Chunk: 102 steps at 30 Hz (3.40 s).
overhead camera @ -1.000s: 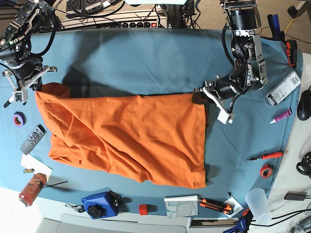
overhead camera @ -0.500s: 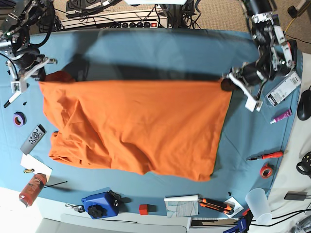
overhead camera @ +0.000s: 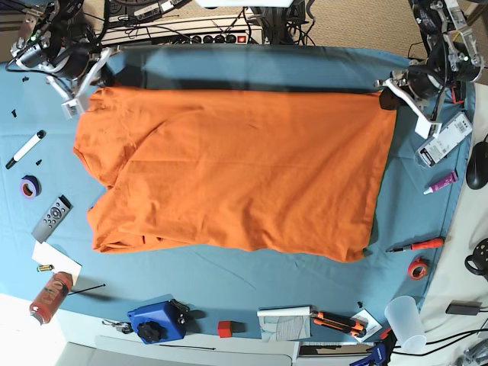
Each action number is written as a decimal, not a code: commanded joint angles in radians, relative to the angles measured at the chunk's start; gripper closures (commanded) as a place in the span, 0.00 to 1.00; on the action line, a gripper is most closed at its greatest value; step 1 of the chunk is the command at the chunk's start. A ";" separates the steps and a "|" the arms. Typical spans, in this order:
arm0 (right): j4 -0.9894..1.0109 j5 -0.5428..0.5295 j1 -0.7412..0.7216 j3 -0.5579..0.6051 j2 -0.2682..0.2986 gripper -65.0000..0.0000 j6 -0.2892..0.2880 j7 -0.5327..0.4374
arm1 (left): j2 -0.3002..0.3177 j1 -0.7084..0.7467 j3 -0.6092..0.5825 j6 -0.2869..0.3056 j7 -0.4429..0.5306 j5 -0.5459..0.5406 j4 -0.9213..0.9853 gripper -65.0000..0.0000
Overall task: Layout the t-shirt on the table in an organized manner, then fold the t-shirt properly
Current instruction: 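Grasp the shirt edge with the left gripper and drag it outward, then hold the shirt collar edge with both grippers and pull it taut, then grasp the shirt hem corner with the right gripper and pull it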
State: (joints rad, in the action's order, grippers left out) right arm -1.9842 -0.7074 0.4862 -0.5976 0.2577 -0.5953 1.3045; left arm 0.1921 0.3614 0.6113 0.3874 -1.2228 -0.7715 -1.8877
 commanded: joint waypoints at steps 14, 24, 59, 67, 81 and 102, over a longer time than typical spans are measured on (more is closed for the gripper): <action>-0.017 -0.333 0.136 -0.151 0.025 1.00 -0.103 0.092 | 0.027 0.068 0.028 0.006 0.019 -0.037 -0.017 1.00; -0.017 -0.317 0.167 -0.154 0.020 1.00 -0.103 0.092 | 0.027 0.069 0.028 0.006 0.019 -0.038 -0.017 1.00; 0.427 0.047 -0.548 -0.007 0.206 0.65 -0.014 -0.283 | 0.027 0.038 0.048 0.005 0.100 0.045 -0.290 0.54; 0.825 0.310 -0.873 0.286 0.199 0.65 0.064 -0.454 | 0.026 0.037 0.048 0.006 0.125 0.046 -0.290 0.54; 1.104 0.416 -1.004 0.558 0.173 0.81 0.117 -0.474 | 0.024 0.037 0.048 0.005 0.133 0.041 -0.290 0.54; 0.455 0.129 -0.543 0.113 0.169 1.00 0.040 0.048 | 0.024 0.037 0.048 0.006 0.150 0.039 -0.290 0.54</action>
State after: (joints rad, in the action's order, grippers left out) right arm -1.5120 -0.5644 -0.0372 -0.4793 0.4065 -0.5507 1.3678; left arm 0.2054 0.4011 0.6559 0.3927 -1.0977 -0.7193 -2.1620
